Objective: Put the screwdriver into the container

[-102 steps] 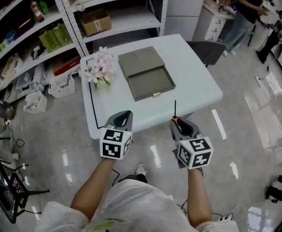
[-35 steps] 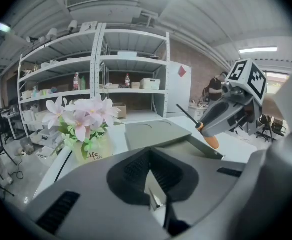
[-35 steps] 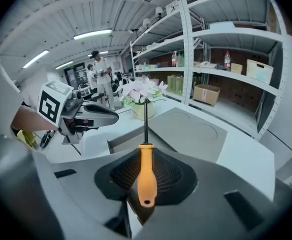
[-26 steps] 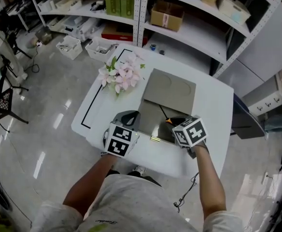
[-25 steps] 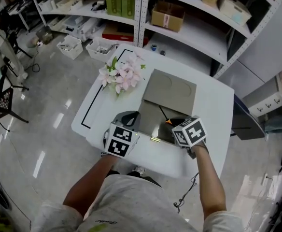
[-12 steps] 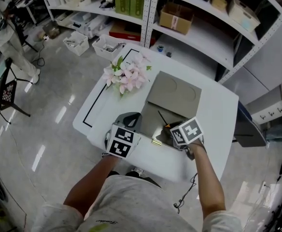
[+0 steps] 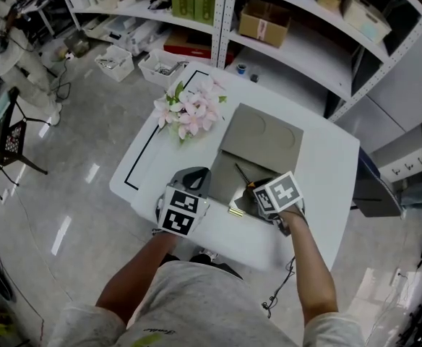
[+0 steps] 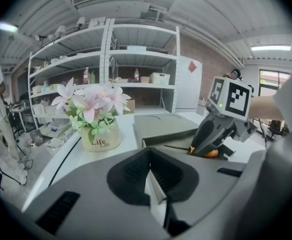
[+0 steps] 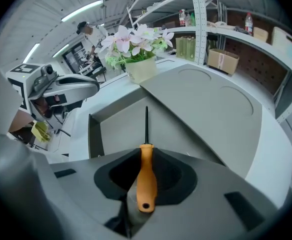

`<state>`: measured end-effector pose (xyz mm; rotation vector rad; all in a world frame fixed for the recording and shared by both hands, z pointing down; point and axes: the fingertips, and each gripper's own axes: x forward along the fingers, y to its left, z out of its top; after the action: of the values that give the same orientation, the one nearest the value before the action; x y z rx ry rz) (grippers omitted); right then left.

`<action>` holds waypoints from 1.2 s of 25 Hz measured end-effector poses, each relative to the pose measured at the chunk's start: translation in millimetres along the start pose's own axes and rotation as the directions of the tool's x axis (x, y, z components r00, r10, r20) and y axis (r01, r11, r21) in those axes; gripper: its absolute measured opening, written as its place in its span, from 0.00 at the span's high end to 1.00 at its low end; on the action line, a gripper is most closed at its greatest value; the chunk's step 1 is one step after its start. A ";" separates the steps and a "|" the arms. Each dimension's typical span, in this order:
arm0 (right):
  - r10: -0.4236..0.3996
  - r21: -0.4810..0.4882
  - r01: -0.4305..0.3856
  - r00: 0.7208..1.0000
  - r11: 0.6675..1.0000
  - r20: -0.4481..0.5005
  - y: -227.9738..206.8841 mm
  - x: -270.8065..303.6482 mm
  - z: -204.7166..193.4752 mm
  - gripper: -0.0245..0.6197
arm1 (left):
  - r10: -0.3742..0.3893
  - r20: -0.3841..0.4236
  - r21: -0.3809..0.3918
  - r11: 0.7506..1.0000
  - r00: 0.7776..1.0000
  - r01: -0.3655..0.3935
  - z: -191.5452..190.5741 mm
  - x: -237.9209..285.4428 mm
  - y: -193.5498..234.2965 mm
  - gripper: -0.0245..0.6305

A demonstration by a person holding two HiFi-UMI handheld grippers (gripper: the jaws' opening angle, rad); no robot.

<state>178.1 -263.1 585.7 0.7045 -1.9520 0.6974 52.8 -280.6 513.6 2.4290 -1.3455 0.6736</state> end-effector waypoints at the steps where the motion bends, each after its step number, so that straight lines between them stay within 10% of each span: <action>1: -0.007 -0.009 0.007 1.000 1.000 -0.005 0.1 0.8 -0.2 0.84 | -0.002 0.000 0.001 1.000 1.000 0.002 0.0 0.3 -0.6 0.95; 12: -0.016 -0.044 0.015 1.000 0.999 -0.022 2.5 6.4 0.4 0.84 | -0.012 -0.009 0.020 1.000 1.000 0.013 0.0 -3.4 2.3 0.95; 30: -0.143 0.188 0.094 0.953 0.978 0.267 7.4 -66.2 9.4 0.91 | -0.146 0.003 0.086 0.986 0.989 0.146 25.2 -8.7 -17.3 0.95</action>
<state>195.1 -252.0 521.5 1.0691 -2.0982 0.7301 70.1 -276.7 487.2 2.5705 -1.1499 0.6955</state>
